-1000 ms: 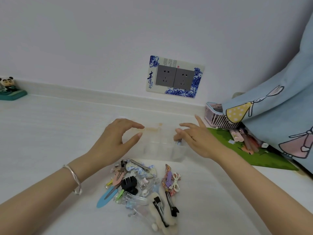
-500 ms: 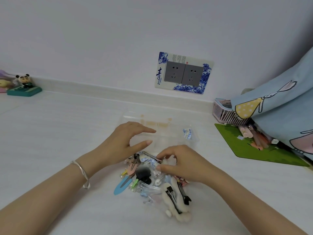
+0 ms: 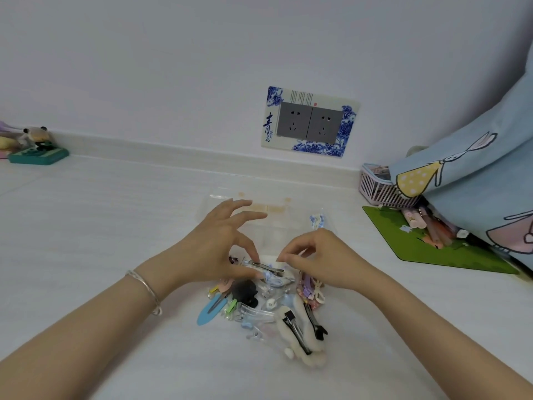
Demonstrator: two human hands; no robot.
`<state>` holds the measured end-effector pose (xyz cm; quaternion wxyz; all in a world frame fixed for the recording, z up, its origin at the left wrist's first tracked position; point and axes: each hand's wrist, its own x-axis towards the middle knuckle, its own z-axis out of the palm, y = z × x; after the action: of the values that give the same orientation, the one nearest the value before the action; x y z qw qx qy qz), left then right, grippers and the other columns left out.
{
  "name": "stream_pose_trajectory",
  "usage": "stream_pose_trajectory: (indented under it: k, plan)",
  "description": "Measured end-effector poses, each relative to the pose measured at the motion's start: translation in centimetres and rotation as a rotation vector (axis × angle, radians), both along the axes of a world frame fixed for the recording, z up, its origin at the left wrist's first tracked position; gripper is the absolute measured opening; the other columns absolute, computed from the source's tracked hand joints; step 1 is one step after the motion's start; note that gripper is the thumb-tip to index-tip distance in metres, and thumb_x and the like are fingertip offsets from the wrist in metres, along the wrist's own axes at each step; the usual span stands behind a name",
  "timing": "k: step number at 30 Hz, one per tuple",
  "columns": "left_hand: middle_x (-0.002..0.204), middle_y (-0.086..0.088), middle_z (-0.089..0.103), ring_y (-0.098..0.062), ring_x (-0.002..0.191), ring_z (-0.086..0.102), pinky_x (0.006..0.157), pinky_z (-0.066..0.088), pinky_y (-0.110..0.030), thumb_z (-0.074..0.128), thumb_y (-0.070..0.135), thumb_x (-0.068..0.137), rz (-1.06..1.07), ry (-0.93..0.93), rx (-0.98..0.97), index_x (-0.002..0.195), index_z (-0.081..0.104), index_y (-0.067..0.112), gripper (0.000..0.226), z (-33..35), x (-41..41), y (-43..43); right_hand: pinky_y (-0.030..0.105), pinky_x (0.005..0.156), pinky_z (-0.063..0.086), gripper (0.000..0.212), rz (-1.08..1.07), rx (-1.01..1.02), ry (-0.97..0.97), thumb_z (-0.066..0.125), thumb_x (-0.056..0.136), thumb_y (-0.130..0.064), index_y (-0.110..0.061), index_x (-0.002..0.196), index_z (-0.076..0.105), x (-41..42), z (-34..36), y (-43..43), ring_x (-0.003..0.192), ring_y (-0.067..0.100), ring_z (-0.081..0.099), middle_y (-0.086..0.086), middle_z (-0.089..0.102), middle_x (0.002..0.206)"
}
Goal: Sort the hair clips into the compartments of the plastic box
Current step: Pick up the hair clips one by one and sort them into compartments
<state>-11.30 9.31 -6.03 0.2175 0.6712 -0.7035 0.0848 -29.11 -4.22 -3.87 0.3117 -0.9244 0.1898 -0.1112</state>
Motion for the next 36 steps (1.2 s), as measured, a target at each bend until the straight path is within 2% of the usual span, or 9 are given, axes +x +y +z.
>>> stream_pose_trajectory:
  k: [4,8,11,17,21,23,26,33,36]
  plan:
    - [0.148,0.014,0.032,-0.01,0.142,0.004,0.116,-0.006,-0.031,0.06,0.064,0.071,0.002,-0.056,0.027,0.085,0.074,0.039,0.033,-0.1,-0.2,-0.3,0.008,0.066,0.047,0.016,0.012,0.102,0.0,0.063,0.086,-0.03,-0.021,0.09,0.075,-0.6,-0.3,0.0,0.076,0.015,0.069,-0.009,0.074,0.084]
    - [0.145,0.01,0.04,-0.014,0.141,0.011,0.116,0.003,-0.036,0.065,0.049,0.077,-0.01,-0.089,-0.006,0.082,0.075,0.034,0.019,-0.6,0.0,-0.8,0.01,0.078,0.048,0.018,0.024,0.151,-0.018,0.067,0.083,-0.03,-0.021,0.097,0.073,-1.2,-0.2,-0.4,0.081,-0.004,0.065,-0.008,0.073,0.091]
    - [0.138,0.007,0.05,-0.015,0.138,0.021,0.113,0.023,-0.044,0.067,0.044,0.077,-0.007,0.008,-0.064,0.078,0.075,0.033,0.014,-0.8,0.0,-1.0,0.015,0.089,0.048,0.029,0.067,0.155,-0.056,0.074,0.077,-0.023,-0.022,0.106,0.068,-1.5,-0.5,-0.7,0.091,-0.002,0.064,-0.009,0.07,0.096]
    - [0.136,0.024,0.046,0.004,0.136,0.018,0.11,0.019,-0.026,0.059,0.053,0.071,-0.015,0.518,-0.098,0.08,0.074,0.038,0.022,0.2,-2.1,-1.8,0.022,0.075,0.055,0.019,-0.047,0.485,-0.445,0.072,0.077,-0.012,-0.016,0.094,0.067,-1.4,0.0,-0.9,0.08,0.013,0.07,0.003,0.074,0.089]
    - [0.134,0.019,0.049,0.0,0.133,0.027,0.106,0.019,-0.018,0.051,0.059,0.081,0.038,0.452,-0.178,0.102,0.068,0.04,0.033,0.8,-2.8,-3.0,0.028,0.074,0.059,0.021,-0.129,0.597,-0.575,0.068,0.077,-0.016,-0.009,0.096,0.063,-1.4,1.6,-2.6,0.081,0.023,0.069,0.009,0.073,0.092]
    - [0.135,0.013,0.052,-0.007,0.132,0.033,0.108,0.022,-0.023,0.039,0.061,0.085,0.102,0.249,-0.191,0.12,0.058,0.035,0.048,0.5,-2.4,-3.4,0.025,0.071,0.058,0.023,-0.277,0.535,-0.636,0.065,0.083,-0.014,-0.004,0.103,0.06,-1.4,2.6,-4.6,0.082,0.025,0.067,0.016,0.071,0.101]
    - [0.131,0.006,0.057,-0.015,0.125,0.047,0.103,0.026,-0.026,0.026,0.065,0.085,0.152,0.055,-0.087,0.123,0.057,0.03,0.06,-0.2,-1.6,-3.4,0.021,0.058,0.053,0.02,-0.417,0.303,-0.561,0.064,0.085,-0.015,-0.008,0.103,0.057,-1.1,3.4,-7.5,0.073,0.022,0.063,0.017,0.069,0.098]
    - [0.133,0.008,0.056,-0.016,0.112,0.058,0.096,0.031,-0.026,0.027,0.058,0.089,0.16,-0.026,-0.013,0.12,0.058,0.033,0.051,-0.9,-1.0,-3.3,0.032,0.064,0.05,0.009,-0.314,0.03,-0.252,0.065,0.084,-0.02,-0.021,0.091,0.062,0.9,2.2,-9.6,0.057,0.017,0.059,0.021,0.068,0.078]
    - [0.132,0.008,0.056,-0.015,0.11,0.059,0.096,0.031,-0.026,0.027,0.058,0.089,0.158,-0.03,-0.022,0.119,0.059,0.034,0.05,-0.9,-1.0,-3.3,0.028,0.064,0.046,0.004,-0.26,-0.126,-0.155,0.067,0.081,-0.026,-0.023,0.083,0.068,1.6,1.8,-9.7,0.07,0.013,0.056,0.003,0.067,0.082]
